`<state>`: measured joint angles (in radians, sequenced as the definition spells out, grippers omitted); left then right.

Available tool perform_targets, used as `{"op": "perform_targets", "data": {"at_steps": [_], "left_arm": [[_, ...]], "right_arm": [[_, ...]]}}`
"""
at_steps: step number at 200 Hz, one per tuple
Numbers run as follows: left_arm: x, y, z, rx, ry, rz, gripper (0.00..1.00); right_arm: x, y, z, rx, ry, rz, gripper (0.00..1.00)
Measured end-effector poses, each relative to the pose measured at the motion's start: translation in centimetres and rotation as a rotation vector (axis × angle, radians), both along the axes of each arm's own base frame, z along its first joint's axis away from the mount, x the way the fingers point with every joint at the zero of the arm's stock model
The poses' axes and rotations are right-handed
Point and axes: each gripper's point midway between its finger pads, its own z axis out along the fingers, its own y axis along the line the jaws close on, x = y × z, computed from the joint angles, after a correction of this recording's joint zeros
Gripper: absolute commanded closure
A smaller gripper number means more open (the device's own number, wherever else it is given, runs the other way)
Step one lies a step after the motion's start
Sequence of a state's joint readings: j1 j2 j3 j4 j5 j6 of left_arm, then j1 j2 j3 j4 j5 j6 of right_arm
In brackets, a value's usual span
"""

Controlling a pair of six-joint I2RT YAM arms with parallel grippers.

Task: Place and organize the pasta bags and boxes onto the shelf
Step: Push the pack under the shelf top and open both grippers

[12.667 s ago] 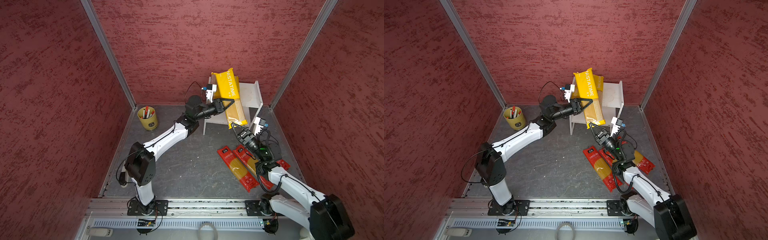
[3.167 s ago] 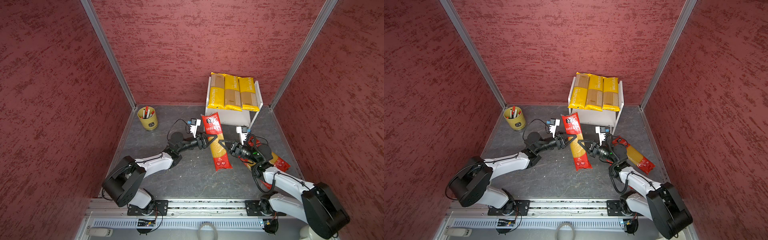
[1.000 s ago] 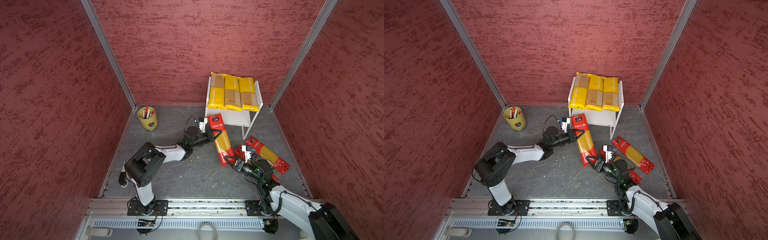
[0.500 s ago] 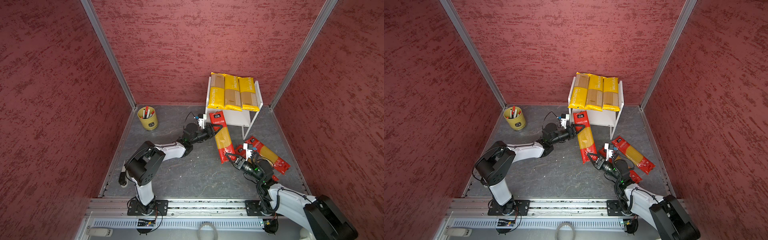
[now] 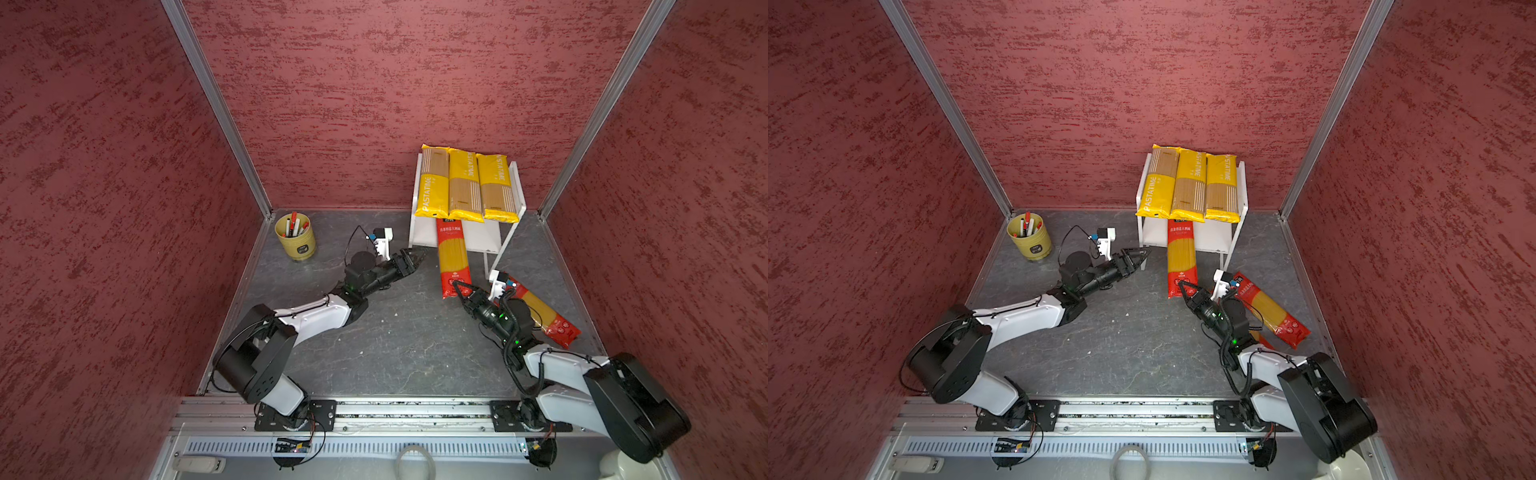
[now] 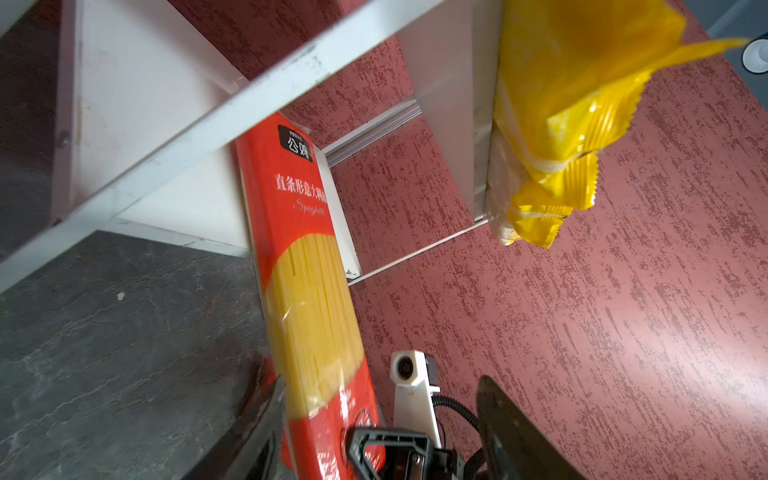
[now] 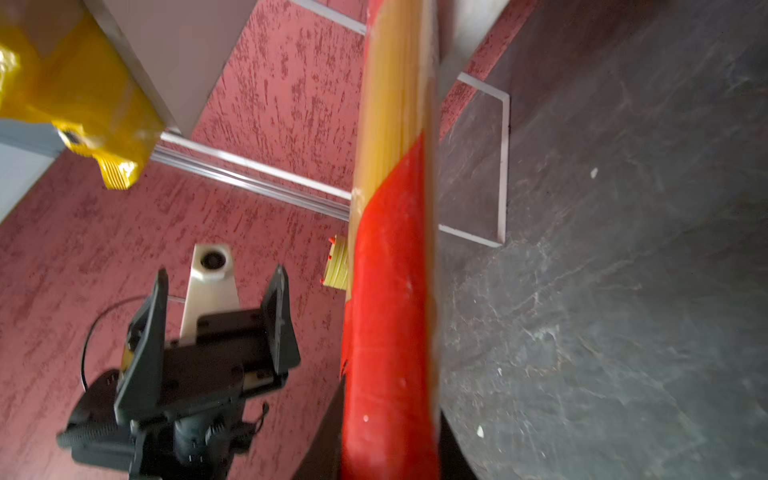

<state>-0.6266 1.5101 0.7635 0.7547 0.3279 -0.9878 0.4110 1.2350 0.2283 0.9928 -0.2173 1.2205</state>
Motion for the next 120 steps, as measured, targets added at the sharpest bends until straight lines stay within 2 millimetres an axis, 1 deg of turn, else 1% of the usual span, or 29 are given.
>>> {"op": "perform_targets", "data": {"at_steps": [30, 53, 70, 82, 90, 97, 106, 120], "left_arm": [[-1.1, 1.6, -1.1, 0.024, 0.012, 0.04, 0.28], [-1.5, 2.5, -2.3, 0.05, 0.033, 0.067, 0.28], [-1.7, 3.2, -2.6, 0.075, 0.036, 0.094, 0.28], [-1.8, 3.6, -2.3, 0.087, 0.025, 0.114, 0.28], [-1.9, 3.9, -1.9, 0.091, 0.011, 0.126, 0.28], [-1.9, 4.1, -1.5, 0.094, -0.002, 0.136, 0.28], [-1.9, 4.4, -1.1, 0.098, -0.016, 0.146, 0.28], [-1.9, 4.6, -1.0, 0.11, -0.025, 0.161, 0.28]], "right_arm": [[2.7, 0.7, 2.4, 0.047, 0.022, -0.031, 0.98], [4.8, 1.5, 3.4, 0.058, 0.031, -0.04, 0.98], [6.3, 2.5, 3.1, 0.064, 0.047, -0.035, 0.98], [7.4, 3.3, 2.3, 0.07, 0.068, -0.026, 0.98], [8.0, 3.9, 1.4, 0.075, 0.089, -0.02, 0.98], [8.5, 4.3, 1.1, 0.085, 0.089, -0.015, 0.96], [9.1, 4.7, 1.2, 0.103, 0.082, -0.009, 0.92], [9.6, 5.3, 1.4, 0.12, 0.079, 0.002, 0.8]]}}
